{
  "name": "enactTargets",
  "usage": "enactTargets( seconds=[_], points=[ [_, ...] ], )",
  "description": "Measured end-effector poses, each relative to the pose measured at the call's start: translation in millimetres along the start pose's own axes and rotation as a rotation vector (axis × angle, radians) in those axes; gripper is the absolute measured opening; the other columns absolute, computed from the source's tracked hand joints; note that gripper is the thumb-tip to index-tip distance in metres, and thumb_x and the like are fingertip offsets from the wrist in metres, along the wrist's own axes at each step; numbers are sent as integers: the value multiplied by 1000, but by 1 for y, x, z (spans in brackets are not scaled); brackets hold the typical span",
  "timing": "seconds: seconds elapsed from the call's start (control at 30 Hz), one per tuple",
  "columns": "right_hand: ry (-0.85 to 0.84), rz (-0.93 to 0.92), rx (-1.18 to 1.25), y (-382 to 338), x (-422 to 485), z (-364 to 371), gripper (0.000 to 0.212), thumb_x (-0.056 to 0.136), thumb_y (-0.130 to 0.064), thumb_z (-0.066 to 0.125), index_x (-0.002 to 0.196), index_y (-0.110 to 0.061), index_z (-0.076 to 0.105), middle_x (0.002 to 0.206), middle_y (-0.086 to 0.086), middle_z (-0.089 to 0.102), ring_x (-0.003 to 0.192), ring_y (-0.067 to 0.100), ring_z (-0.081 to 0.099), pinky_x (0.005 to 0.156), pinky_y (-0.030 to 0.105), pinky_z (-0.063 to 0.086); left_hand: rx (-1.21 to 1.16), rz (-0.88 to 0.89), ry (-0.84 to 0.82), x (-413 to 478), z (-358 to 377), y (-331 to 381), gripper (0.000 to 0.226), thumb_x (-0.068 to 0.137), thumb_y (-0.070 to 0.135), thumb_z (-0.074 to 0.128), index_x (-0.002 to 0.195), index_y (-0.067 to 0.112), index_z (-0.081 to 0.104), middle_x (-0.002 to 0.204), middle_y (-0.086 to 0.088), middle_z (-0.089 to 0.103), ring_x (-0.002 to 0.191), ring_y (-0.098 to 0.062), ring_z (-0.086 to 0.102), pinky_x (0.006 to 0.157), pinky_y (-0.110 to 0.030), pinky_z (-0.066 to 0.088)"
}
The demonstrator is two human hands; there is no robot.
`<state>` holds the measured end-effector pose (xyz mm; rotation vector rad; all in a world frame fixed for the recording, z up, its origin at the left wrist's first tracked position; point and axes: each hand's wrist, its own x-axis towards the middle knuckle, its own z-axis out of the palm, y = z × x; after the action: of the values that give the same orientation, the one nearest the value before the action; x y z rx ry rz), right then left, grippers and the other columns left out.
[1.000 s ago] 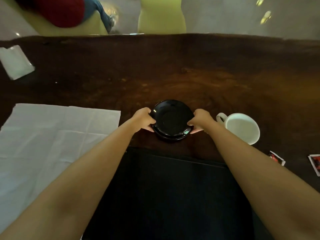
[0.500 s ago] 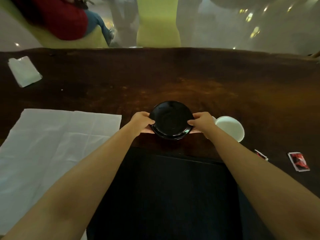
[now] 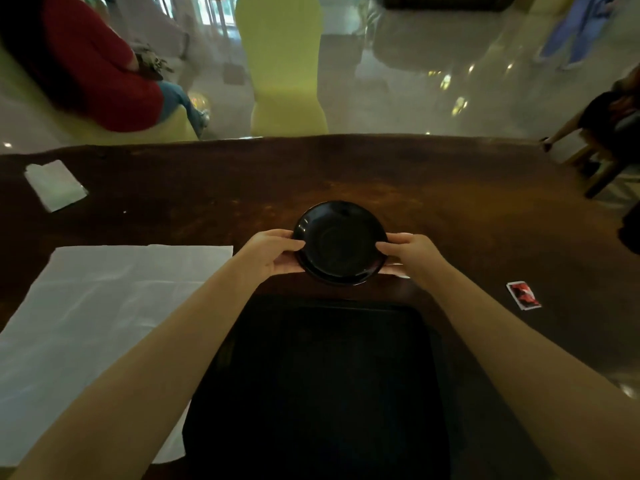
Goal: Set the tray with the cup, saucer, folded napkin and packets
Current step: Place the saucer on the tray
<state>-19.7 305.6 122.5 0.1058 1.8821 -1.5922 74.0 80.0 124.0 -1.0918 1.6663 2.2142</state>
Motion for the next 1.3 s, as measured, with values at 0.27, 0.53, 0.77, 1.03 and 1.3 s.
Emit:
enactTargets(
  seconds=[0.27,0.53,0.77,1.03,1.3],
  points=[
    [-62,-27,43,47,-50,8,18,87,-5,59,87,-21,68,83,7,73,68,18,72,51,24,55,-154,-130,27,-41,-20,-70,18,80,0,63,91,14,61,85,-15,72,67,-26,72,48,-35,57],
    [-36,81,-64,134,-55,66,23,89,-6,57,110,-12,64,87,4,69,77,17,69,53,24,57,-151,-322,280,-60,-53,-150,23,83,1,59,102,13,62,94,-13,64,81,-27,66,54,-37,55],
    [-33,76,-249,167,-37,100,24,91,-8,51,94,-29,64,98,2,66,91,18,65,87,45,54,-313,-375,347,-61,-71,-178,27,85,-7,53,93,14,66,89,-11,62,78,-23,63,59,-34,51],
    [-2,33,-373,170,-25,111,41,92,-2,47,131,-12,48,127,13,56,107,23,59,93,45,50,-292,-324,419,-49,-71,-185,37,85,-9,50,111,14,62,116,-13,60,99,-26,60,74,-36,52],
    [87,-53,-522,170,-14,114,38,91,-2,49,127,-11,53,119,12,61,96,18,59,79,32,52,-165,-169,447,-34,-67,-195,41,84,-7,54,122,12,56,123,-14,58,105,-29,60,78,-36,54]
  ],
)
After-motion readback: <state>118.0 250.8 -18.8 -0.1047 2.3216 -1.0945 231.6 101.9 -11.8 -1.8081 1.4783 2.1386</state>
